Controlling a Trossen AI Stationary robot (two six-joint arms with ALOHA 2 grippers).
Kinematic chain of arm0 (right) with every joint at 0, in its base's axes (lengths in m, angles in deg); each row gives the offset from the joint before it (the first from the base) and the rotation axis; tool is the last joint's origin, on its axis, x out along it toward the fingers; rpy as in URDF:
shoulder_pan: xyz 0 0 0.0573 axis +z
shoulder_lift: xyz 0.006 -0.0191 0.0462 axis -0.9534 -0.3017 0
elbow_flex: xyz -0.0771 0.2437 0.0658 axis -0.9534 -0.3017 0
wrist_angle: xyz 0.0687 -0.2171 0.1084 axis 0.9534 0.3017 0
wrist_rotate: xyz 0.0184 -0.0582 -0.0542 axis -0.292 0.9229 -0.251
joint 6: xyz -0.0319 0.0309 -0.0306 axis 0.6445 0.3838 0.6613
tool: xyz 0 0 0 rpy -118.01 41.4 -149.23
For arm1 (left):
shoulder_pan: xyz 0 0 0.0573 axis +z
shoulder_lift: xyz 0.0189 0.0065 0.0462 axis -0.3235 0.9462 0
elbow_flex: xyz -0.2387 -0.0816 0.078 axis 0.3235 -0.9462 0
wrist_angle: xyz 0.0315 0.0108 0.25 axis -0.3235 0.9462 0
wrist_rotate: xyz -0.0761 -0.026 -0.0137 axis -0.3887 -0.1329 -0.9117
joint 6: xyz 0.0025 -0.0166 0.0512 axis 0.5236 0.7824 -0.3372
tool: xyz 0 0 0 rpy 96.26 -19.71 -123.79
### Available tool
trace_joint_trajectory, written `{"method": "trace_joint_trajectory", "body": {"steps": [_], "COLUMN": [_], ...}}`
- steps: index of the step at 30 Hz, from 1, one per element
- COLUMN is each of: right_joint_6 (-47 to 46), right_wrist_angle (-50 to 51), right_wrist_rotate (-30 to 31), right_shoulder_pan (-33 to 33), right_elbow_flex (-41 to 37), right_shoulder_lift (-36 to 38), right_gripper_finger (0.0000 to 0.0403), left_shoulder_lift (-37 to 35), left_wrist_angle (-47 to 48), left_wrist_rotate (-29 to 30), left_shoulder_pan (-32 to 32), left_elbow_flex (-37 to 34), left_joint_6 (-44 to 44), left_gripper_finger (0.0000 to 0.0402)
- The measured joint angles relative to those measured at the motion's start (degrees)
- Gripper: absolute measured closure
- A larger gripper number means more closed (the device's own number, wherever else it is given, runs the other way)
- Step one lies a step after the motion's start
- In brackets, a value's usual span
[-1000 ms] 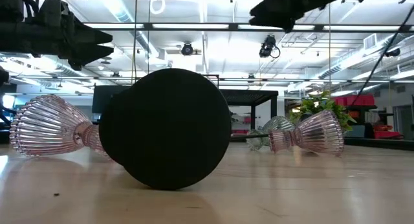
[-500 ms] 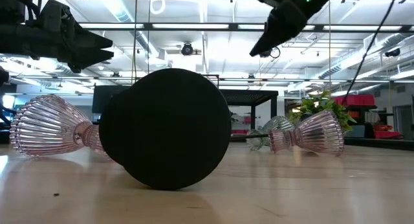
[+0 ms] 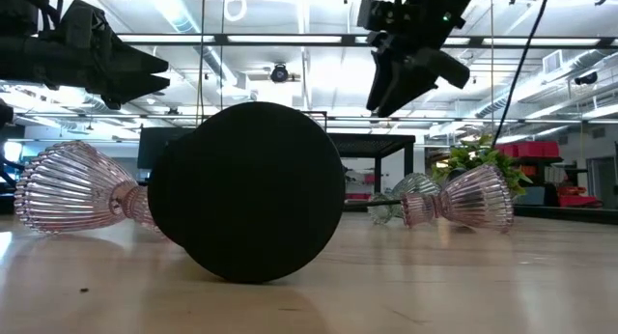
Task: Pick & Place candle stick holders
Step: Put the green glass candle holder on the shelf
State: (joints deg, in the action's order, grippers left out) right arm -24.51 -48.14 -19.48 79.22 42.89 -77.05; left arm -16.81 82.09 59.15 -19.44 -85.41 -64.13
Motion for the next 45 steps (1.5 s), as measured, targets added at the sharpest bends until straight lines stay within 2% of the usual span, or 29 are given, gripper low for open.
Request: {"method": "trace_joint_trajectory", "body": {"steps": [13, 26, 32, 40, 45], "right_joint_6": [-5.0, -4.3, -3.9, -2.6, -1.6], "right_wrist_angle": [4.8, 4.6, 4.7, 4.2, -0.4], "right_wrist_rotate": [-1.4, -1.4, -1.4, -4.2, -5.7], "right_shoulder_pan": [3.5, 1.8, 0.5, -1.0, -1.2], "right_elbow_flex": [0.2, 0.1, 0.1, -0.8, -3.6], "right_shoulder_lift": [-5.7, -11.4, -11.6, -11.6, -11.6], "right_gripper_finger": [0.0241, 0.0241, 0.0241, 0.0241, 0.0241], "left_shoulder_lift": [0.0, 0.0, 0.0, 0.0, 0.0], "left_wrist_angle": [0.3, 0.5, 0.5, 0.5, 0.5], "left_wrist_rotate": [0.0, 0.0, 0.0, 0.0, 0.0], "left_shoulder_pan": [0.0, 0.0, 0.0, 0.0, 0.0], "left_elbow_flex": [0.0, 0.0, 0.0, 0.0, 0.0], "left_joint_6": [0.0, 0.1, 0.1, 0.1, 0.1], "left_gripper_finger": [0.0147, 0.0147, 0.0147, 0.0147, 0.0147]}}
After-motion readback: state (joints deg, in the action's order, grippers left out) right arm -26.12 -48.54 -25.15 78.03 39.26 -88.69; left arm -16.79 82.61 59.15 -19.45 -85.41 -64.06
